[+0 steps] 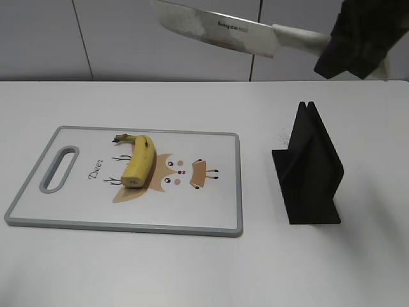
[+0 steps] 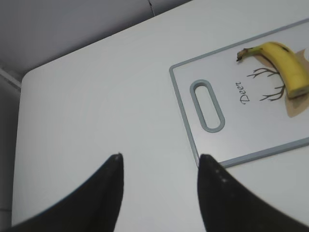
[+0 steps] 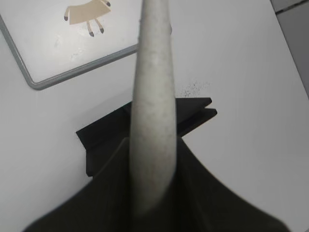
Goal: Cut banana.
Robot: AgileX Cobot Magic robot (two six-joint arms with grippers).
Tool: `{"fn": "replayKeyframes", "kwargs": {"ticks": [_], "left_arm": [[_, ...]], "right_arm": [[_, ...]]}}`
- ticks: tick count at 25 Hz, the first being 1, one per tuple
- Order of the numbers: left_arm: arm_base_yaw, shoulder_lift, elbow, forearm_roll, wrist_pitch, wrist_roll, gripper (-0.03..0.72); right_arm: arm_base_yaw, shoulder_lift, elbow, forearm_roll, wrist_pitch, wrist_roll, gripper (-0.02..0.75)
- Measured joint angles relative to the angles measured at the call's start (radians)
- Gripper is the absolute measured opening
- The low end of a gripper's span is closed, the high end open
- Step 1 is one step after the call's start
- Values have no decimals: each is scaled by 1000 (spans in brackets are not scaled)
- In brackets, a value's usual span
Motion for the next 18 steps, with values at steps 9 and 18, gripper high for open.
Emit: {"fn": "replayKeyframes", "kwargs": {"ticks": [9,18], "left_arm": [[0,312,-274,-119,101,358,560],[0,637,-609,-265,351,644,545]], "right_arm": [[0,186,-188,96,76,-171,170],[2,316,-261,205,78,-319,170]]}}
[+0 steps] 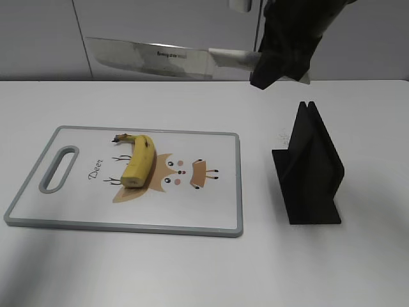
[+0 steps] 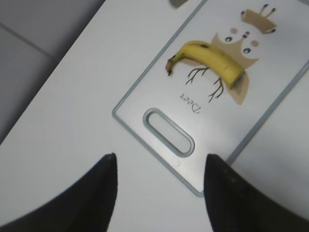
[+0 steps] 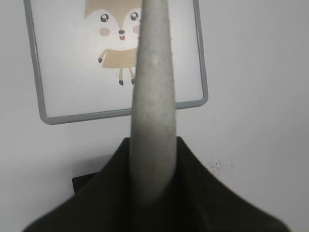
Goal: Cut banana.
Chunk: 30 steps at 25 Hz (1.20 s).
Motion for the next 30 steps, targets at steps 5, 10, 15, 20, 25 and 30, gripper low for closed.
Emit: {"fn": "replayKeyframes", "kwargs": {"ticks": [5,10,15,20,25,30], "left_arm": [[0,140,-105,-111,33,258,539],[0,233,-132,-182,33,363,539],[-3,324,-132,-183,33,381,539],[-46,375,-132,-153,32,384,534],[-105,404,-122,-90,31,384,520],[-113,406,-21,-60,-33,388,518]], "right_arm": [[30,55,-15,21,-2,-42,170],[69,95,-16,22,-38,-73,170],[111,135,-21,24,-60,-81,170],[141,195,-28,26,-73,-84,170],[142,234,-39,29,-84,-86,170],[142,234,-40,24,-85,-86,170]]}}
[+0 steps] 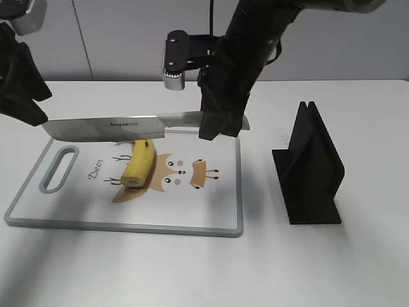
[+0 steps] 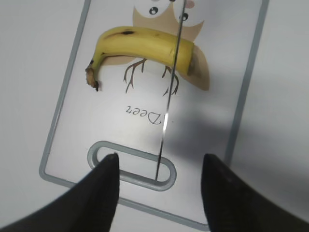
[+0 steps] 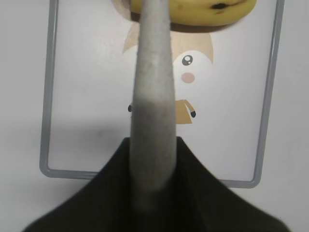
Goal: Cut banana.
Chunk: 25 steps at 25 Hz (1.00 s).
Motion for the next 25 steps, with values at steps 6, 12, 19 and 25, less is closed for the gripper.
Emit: {"fn": "replayKeyframes", "kwargs": {"ticks": [6,12,19,25], "left_arm": [[-4,26,51,-47,-110,28,518],[-4,72,53,-62,-104,57,488],[-4,107,53,-62,-102,60,436],[-4,108,53,-64,-105,60,324]], "right_arm": [[0,0,0,5,-11,-1,170],[0,0,0,14,-26,-1,170],[0,3,0,15,-26,-1,170],[0,7,0,15,-26,-1,170]]}}
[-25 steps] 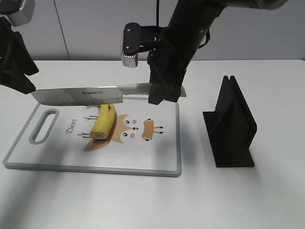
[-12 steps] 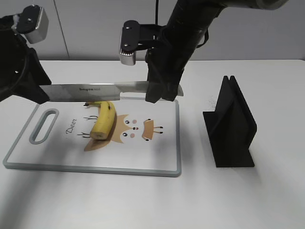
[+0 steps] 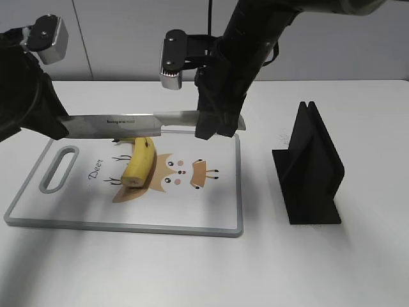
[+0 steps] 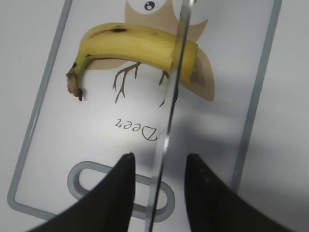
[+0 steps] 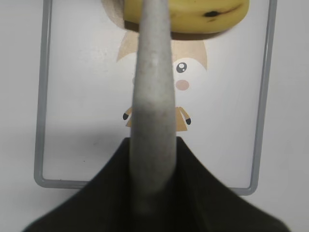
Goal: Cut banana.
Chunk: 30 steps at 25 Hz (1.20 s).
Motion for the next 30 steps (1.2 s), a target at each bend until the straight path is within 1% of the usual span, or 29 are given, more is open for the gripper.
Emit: {"fn": "replayKeyframes", "kwargs": {"ticks": [2,5,10,11,14,17,20,23,30], "left_arm": [[0,0,0,-4,-1,2,286],[0,0,0,-29,-11,0,208],[0,10,0,-35,-16,1,44],[0,10,1,-31,-16,3,27],[-6,10,2,-24,-9,8,14],[-34,10,4,7,-20,9,8],[-81,10,26,50,-80,-3,4],[-108,10,62,74,-151,-31,4],[-115,14,120,83,-221,-42,4]], "right_arm": [[0,1,0,0,0,0,170],[0,1,0,1,-1,-1,170],[0,1,0,1,2,-1,170],[0,1,0,1,6,-1,170],[0,1,0,1,32,7,170],[0,1,0,-3,51,24,170],[-2,1,0,-23,65,38,170],[-2,1,7,-53,69,70,170],[0,1,114,-50,-44,79,170]]}}
